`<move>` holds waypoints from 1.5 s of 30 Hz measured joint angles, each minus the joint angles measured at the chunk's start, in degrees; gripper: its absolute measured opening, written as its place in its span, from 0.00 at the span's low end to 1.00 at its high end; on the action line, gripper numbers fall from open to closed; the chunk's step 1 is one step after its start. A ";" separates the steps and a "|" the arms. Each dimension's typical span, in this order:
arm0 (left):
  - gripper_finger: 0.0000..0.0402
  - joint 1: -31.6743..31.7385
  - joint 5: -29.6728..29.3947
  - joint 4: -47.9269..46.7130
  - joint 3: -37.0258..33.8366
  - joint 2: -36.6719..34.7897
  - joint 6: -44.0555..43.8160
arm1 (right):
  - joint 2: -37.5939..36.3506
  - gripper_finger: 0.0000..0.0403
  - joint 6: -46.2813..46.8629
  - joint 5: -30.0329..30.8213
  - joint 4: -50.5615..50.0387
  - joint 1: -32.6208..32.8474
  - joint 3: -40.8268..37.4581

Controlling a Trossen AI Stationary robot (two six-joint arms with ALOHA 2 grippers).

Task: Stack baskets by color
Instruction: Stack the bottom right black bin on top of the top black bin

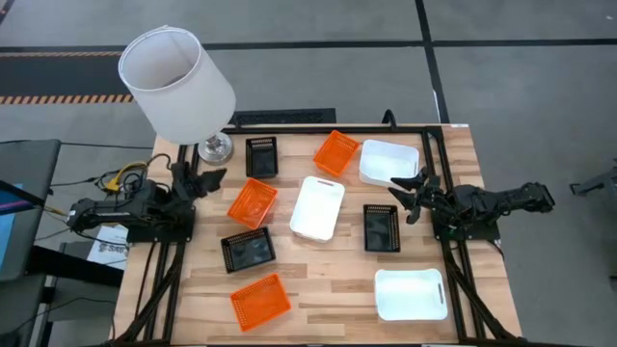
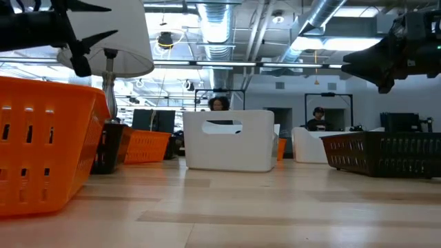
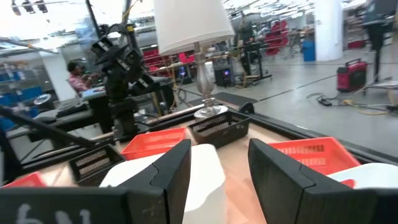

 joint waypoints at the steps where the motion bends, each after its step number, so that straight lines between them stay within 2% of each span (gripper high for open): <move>1: 0.43 0.00 -1.55 0.55 0.00 0.00 0.00 | -0.01 0.46 -0.01 -0.08 0.03 -0.20 0.00; 7: 0.43 0.00 -9.16 1.31 0.00 0.44 -0.50 | -0.01 0.45 -0.03 -0.20 -0.14 -1.08 0.00; 13: 0.50 0.00 -10.96 2.64 1.91 3.29 0.12 | -0.01 0.45 -0.02 -0.22 -0.10 -1.21 -0.01; 18: 0.57 0.00 -11.14 2.54 6.51 8.36 1.47 | 0.00 0.46 -0.02 -0.20 0.30 -1.21 -0.02; 26: 0.59 0.02 -7.08 2.45 14.73 18.03 3.00 | 0.00 0.45 1.29 -0.22 0.69 -1.19 -0.02; 31: 0.58 0.00 -4.14 0.44 18.15 24.28 0.88 | -0.02 0.45 21.80 1.10 0.62 -0.84 -0.02; 34: 0.58 0.00 -1.47 -0.52 19.60 27.48 -1.79 | -0.02 0.45 28.28 1.35 0.54 -0.84 -0.02; 39: 0.58 0.00 3.93 -0.63 21.14 32.71 -5.36 | -0.02 0.45 29.71 0.81 0.49 -0.68 -0.02; 45: 0.58 -0.02 7.76 -1.23 21.73 37.62 -5.06 | -0.02 0.45 32.60 -0.38 0.55 -0.68 -0.02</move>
